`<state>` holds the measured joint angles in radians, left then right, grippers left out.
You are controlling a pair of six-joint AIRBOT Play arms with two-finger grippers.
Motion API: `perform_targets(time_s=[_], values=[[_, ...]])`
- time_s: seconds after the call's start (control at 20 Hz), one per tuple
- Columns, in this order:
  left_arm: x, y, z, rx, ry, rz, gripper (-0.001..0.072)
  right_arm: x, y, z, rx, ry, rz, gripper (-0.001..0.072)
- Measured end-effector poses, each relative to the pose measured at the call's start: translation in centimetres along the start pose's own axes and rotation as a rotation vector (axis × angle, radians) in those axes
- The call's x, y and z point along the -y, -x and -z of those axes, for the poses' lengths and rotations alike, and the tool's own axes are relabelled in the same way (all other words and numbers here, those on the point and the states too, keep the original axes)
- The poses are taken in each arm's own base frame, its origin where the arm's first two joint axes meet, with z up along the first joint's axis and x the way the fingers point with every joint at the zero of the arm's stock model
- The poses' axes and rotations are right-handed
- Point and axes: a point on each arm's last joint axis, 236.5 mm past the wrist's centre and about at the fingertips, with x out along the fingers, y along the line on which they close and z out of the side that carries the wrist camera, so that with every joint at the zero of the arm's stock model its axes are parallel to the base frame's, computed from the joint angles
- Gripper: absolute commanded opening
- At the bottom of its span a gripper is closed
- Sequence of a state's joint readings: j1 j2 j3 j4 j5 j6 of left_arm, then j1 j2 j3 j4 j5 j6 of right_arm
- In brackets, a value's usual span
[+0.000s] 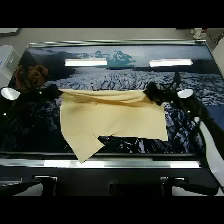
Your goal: Fold the clothes and pants, and hang the long-sleeved shirts on hangers.
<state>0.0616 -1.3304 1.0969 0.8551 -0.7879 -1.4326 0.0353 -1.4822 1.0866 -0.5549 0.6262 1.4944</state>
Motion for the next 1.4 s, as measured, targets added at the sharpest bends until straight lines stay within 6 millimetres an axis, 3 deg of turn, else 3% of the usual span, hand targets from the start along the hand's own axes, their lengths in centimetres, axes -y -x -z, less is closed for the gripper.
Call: perform_targets(time_s=[0.05, 0.1, 0.15, 0.2, 0.25, 0.35, 0.45, 0.6, 0.7, 0.8, 0.95, 1.25, 1.3, 1.4], values=[[-0.4, -1.0, 0.8, -0.031, 0.025, 0.003, 0.0089, 0.5, -1.0, 0.7, -0.013, -0.017, 0.007, 0.0125], [-0.7, -1.7, 1.6, -0.067, 0.046, 0.005, 0.0282, 0.8, -1.7, 0.9, -0.016, -0.035, 0.011, 0.0249], [-1.0, -2.1, 2.1, -0.091, 0.065, 0.008, 0.0592, 1.1, -1.9, 0.7, -0.011, -0.046, 0.012, 0.0392], [-1.5, -2.1, 2.5, -0.113, 0.084, 0.008, 0.0720, 1.3, -1.6, 0.0, -0.005, -0.040, 0.010, 0.0521], [-2.2, -1.8, 2.5, -0.131, 0.101, 0.004, 0.0720, 1.5, -0.7, -1.0, -0.005, -0.023, 0.007, 0.0580], [-4.4, -0.2, 2.7, -0.190, 0.118, -0.015, 0.0720, 2.9, 2.5, -3.3, -0.016, 0.037, 0.031, 0.0604], [-8.2, 2.2, 3.9, -0.280, 0.151, -0.070, 0.0492, 6.6, 7.0, -4.2, -0.081, 0.077, 0.120, 0.0603], [-13.3, 4.9, 8.1, -0.420, 0.267, -0.135, 0.0493, 13.5, 13.4, -2.3, -0.234, 0.039, 0.307, 0.0603], [-14.9, 5.4, 11.7, -0.502, 0.330, -0.131, 0.0488, 16.8, 16.5, 0.1, -0.335, -0.007, 0.390, 0.0603], [-15.2, 5.1, 14.8, -0.551, 0.368, -0.093, 0.0447, 18.5, 18.2, 2.5, -0.419, -0.051, 0.429, 0.0603], [-14.7, 3.9, 17.6, -0.582, 0.393, -0.021, 0.0450, 19.8, 19.4, 5.1, -0.499, -0.097, 0.452, 0.0603], [-12.0, 1.5, 19.4, -0.613, 0.414, 0.114, 0.0450, 20.3, 20.2, 7.2, -0.566, -0.132, 0.459, 0.0603], [-11.8, 1.1, 19.4, -0.609, 0.415, 0.122, 0.0408, 20.3, 20.2, 7.3, -0.572, -0.133, 0.458, 0.0603], [-11.8, 0.1, 19.5, -0.595, 0.411, 0.115, 0.0119, 20.4, 20.3, 7.5, -0.579, -0.136, 0.460, 0.0603]])
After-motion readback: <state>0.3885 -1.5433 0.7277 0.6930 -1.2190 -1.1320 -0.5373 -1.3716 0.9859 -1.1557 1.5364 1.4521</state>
